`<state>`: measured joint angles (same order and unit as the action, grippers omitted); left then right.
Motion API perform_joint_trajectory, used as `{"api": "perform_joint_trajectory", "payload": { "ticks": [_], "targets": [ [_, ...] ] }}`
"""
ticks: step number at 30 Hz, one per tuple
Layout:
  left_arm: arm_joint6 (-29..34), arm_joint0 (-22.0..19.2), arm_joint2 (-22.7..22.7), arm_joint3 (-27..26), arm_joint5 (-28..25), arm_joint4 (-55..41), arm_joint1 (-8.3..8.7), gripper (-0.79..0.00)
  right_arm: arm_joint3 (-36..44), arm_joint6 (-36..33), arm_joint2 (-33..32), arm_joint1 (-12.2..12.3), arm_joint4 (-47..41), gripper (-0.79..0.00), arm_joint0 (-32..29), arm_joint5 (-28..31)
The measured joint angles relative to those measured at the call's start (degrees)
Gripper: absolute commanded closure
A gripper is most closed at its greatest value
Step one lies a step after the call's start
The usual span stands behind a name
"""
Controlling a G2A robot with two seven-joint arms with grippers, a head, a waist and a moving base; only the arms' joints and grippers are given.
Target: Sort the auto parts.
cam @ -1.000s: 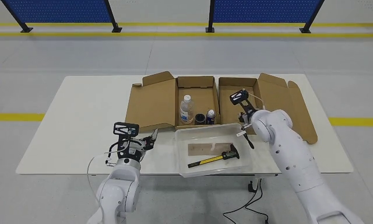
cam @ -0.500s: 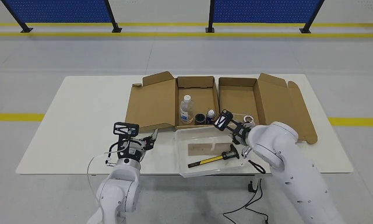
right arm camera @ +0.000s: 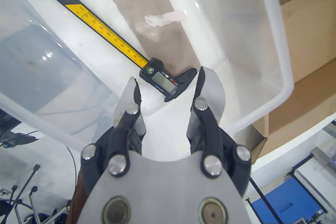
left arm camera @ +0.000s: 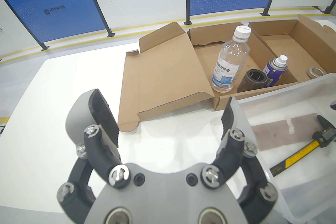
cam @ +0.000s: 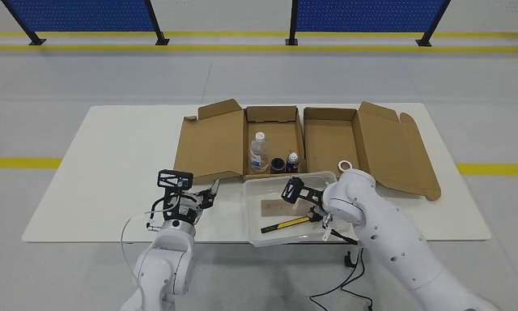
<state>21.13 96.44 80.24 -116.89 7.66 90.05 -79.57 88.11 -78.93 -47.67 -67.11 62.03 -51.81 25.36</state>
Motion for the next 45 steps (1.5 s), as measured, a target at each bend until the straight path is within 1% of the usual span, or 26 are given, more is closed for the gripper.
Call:
{"api": "perform_joint_trajectory", "payload": {
  "ticks": [2,4,5,7,10,11,13,15,20,25,27,28,31,33,34,36,38,39,45],
  "targets": [
    [0.0,0.0,0.0,0.0,0.0,0.0,0.0,-0.785,-1.43,-0.15,1.84,0.18,-1.3,-0.471,1.37,-0.15],
    [0.0,0.0,0.0,0.0,0.0,0.0,0.0,-0.785,-2.77,-0.35,3.69,0.38,-2.5,-0.493,2.85,-0.35],
    [0.0,0.0,0.0,0.0,0.0,0.0,0.0,-0.785,-3.3,-0.41,4.41,0.44,-3.0,-0.52,3.41,-0.41],
    [0.0,0.0,0.0,0.0,0.0,0.0,0.0,-0.785,-4.5,-0.45,5.99,0.54,-3.85,-0.536,4.68,-0.46],
    [0.0,0.0,0.0,0.0,0.0,0.0,0.0,-0.785,-6.42,-0.4,8.19,0.45,-4.45,-0.517,6.49,-0.42],
    [0.0,0.0,0.0,0.0,0.0,0.0,0.0,-0.785,-6.98,-0.3,8.83,0.35,-4.7,-0.529,6.99,-0.31],
    [0.0,0.0,0.0,0.0,0.0,0.0,0.0,-0.785,-8.35,-0.17,10.46,0.05,-5.25,-0.508,8.19,-0.18],
    [0.0,0.0,0.0,0.0,0.0,0.0,0.0,-0.785,-9.79,-0.06,12.14,-0.38,-5.89,-0.465,9.4,-0.07],
    [0.0,0.0,0.0,0.0,0.0,0.0,0.0,-0.785,-12.7,0.28,15.46,-1.6,-6.76,-0.453,11.67,0.26],
    [0.0,0.0,0.0,0.0,0.0,0.0,0.0,-0.785,-15.89,1.09,17.74,-2.99,-6.97,-0.366,13.02,0.98],
    [0.0,0.0,0.0,0.0,0.0,0.0,0.0,-0.785,-17.22,1.46,18.49,-3.55,-7.09,-0.357,13.43,1.35],
    [0.0,0.0,0.0,0.0,0.0,0.0,0.0,-0.785,-17.75,1.6,18.79,-3.79,-7.12,-0.339,13.61,1.45],
    [0.0,0.0,0.0,0.0,0.0,0.0,0.0,-0.785,-19.27,2.07,19.6,-4.51,-7.24,-0.339,14.12,1.66],
    [0.0,0.0,0.0,0.0,0.0,0.0,0.0,-0.785,-20.22,2.37,20.05,-4.96,-7.28,-0.323,14.41,1.74],
    [0.0,0.0,0.0,0.0,0.0,0.0,0.0,-0.785,-20.61,2.5,20.22,-5.13,-7.26,-0.292,14.53,1.75],
    [0.0,0.0,0.0,0.0,0.0,0.0,0.0,-0.785,-21.41,2.75,20.54,-5.52,-7.27,-0.197,14.8,1.83],
    [0.0,0.0,0.0,0.0,0.0,0.0,0.0,-0.785,-21.89,3.06,20.65,-5.8,-7.35,-0.04,15.01,1.74],
    [0.0,0.0,0.0,0.0,0.0,0.0,0.0,-0.785,-22.06,3.33,20.63,-5.94,-7.35,0.0,15.12,1.5],
    [0.0,0.0,0.0,0.0,0.0,0.0,0.0,-0.785,-22.18,4.59,19.75,-6.11,-7.77,0.0,15.16,0.81]
  ]
}}
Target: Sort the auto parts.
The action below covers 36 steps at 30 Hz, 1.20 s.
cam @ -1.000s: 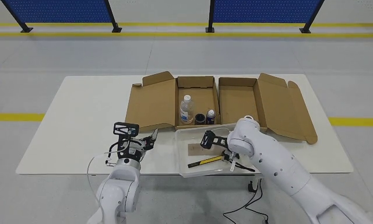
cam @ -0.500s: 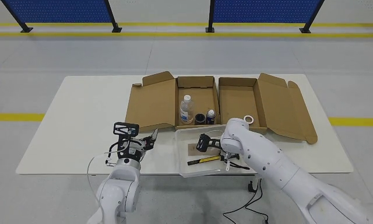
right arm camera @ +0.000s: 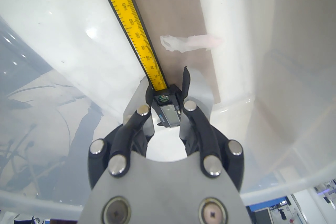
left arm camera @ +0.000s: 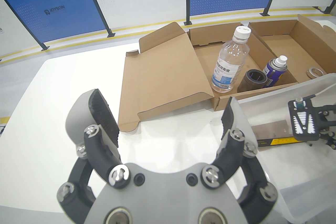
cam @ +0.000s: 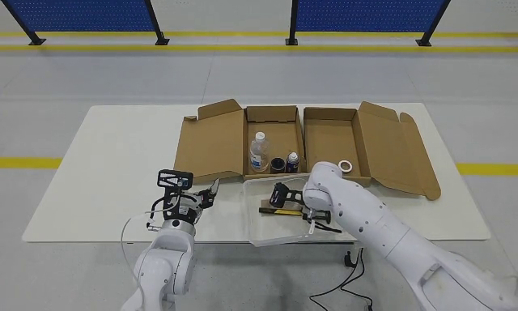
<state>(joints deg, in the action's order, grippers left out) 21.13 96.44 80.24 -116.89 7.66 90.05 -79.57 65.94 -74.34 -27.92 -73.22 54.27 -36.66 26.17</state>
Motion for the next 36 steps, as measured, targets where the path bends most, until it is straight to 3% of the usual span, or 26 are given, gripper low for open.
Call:
{"api": "perform_joint_trajectory", "payload": {
  "ticks": [11,19,25,29,32,36],
  "targets": [
    [0.0,0.0,0.0,0.0,0.0,0.0,0.0,-0.785,5.27,2.55,-4.06,1.51,0.4,0.0,-2.01,-1.52],
    [0.0,0.0,0.0,0.0,0.0,0.0,0.0,-0.785,15.93,4.57,-12.79,5.19,0.61,0.0,-7.54,-3.36],
    [0.0,0.0,0.0,0.0,0.0,0.0,0.0,-0.785,20.38,1.37,-16.94,7.26,2.47,0.0,-11.32,-1.82],
    [0.0,0.0,0.0,0.0,0.0,0.0,0.0,-0.785,20.96,-1.83,-16.34,7.57,3.76,-0.188,-11.68,0.34],
    [0.0,0.0,0.0,0.0,0.0,0.0,0.0,-0.785,20.5,-3.1,-15.0,7.46,4.54,-0.271,-11.44,0.79],
    [0.0,0.0,0.0,0.0,0.0,0.0,0.0,-0.785,18.56,-3.42,-12.17,7.05,5.39,-0.317,-10.03,0.33]
  ]
}}
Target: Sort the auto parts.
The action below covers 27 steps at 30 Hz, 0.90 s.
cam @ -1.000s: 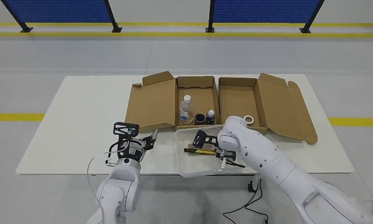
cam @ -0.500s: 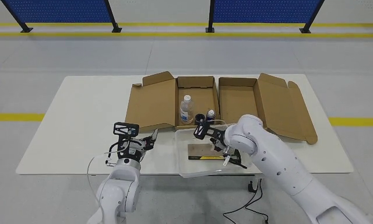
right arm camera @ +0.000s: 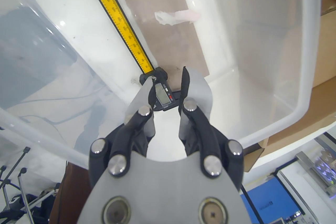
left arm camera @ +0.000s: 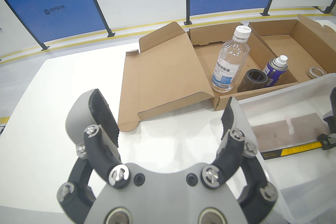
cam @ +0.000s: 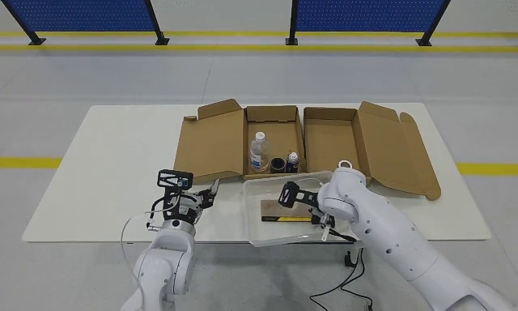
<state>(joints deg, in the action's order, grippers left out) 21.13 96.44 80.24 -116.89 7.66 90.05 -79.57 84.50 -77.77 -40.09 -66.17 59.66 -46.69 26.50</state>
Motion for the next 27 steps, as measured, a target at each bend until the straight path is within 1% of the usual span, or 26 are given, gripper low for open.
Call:
{"api": "perform_joint_trajectory", "payload": {
  "ticks": [2,9,15,23,27],
  "targets": [
    [0.0,0.0,0.0,0.0,0.0,0.0,0.0,-0.785,-1.23,0.39,0.67,-0.28,-0.92,-0.348,0.54,0.4],
    [0.0,0.0,0.0,0.0,0.0,0.0,0.0,-0.785,-7.22,0.9,5.37,-1.95,-1.66,-0.354,3.63,0.93],
    [0.0,0.0,0.0,0.0,0.0,0.0,0.0,-0.785,-9.89,0.53,8.17,-2.87,-3.25,-0.379,5.5,0.55],
    [0.0,0.0,0.0,0.0,0.0,0.0,0.0,-0.785,-10.77,0.06,8.85,-2.57,-4.67,-0.391,6.23,0.08],
    [0.0,0.0,0.0,0.0,0.0,0.0,0.0,-0.785,-11.46,0.17,9.33,-2.44,-3.96,-0.357,6.52,0.18]
  ]
}}
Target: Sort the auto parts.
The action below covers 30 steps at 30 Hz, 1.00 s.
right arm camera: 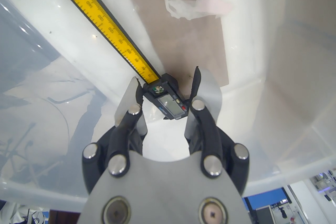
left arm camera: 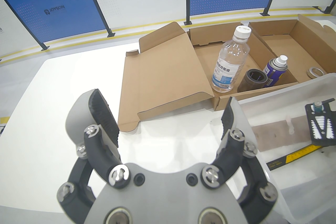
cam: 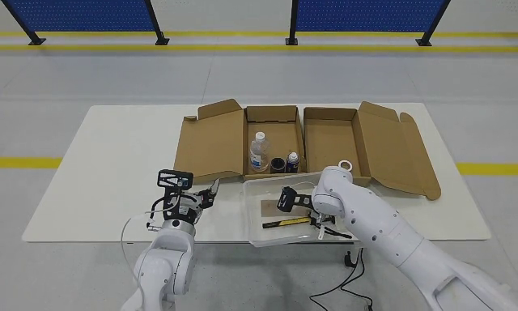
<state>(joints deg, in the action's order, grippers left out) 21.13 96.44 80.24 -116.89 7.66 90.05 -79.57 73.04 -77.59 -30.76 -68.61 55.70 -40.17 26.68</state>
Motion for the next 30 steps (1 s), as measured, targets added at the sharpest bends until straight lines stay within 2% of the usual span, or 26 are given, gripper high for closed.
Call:
{"api": "perform_joint_trajectory", "payload": {
  "ticks": [2,5,10,12,15,22,30],
  "targets": [
    [0.0,0.0,0.0,0.0,0.0,0.0,0.0,-0.785,-0.25,0.07,0.17,-0.06,0.26,-0.317,0.01,0.08],
    [0.0,0.0,0.0,0.0,0.0,0.0,0.0,-0.785,-0.81,0.32,0.66,-0.29,0.64,-0.311,-0.02,0.31],
    [0.0,0.0,0.0,0.0,0.0,0.0,0.0,-0.785,-2.18,1.06,1.26,-0.83,0.81,-0.256,0.09,0.7],
    [0.0,0.0,0.0,0.0,0.0,0.0,0.0,-0.785,-2.74,1.58,1.34,-1.07,0.39,-0.129,0.18,1.01],
    [0.0,0.0,0.0,0.0,0.0,0.0,0.0,-0.785,-3.13,2.2,1.38,-1.35,-0.03,0.0,0.39,1.26],
    [0.0,0.0,0.0,0.0,0.0,0.0,0.0,-0.785,-2.12,2.92,0.7,-1.5,-0.28,0.0,0.45,0.89],
    [0.0,0.0,0.0,0.0,0.0,0.0,0.0,-0.785,0.35,5.77,-2.16,-0.58,-0.24,0.0,-0.86,-0.02]
  ]
}}
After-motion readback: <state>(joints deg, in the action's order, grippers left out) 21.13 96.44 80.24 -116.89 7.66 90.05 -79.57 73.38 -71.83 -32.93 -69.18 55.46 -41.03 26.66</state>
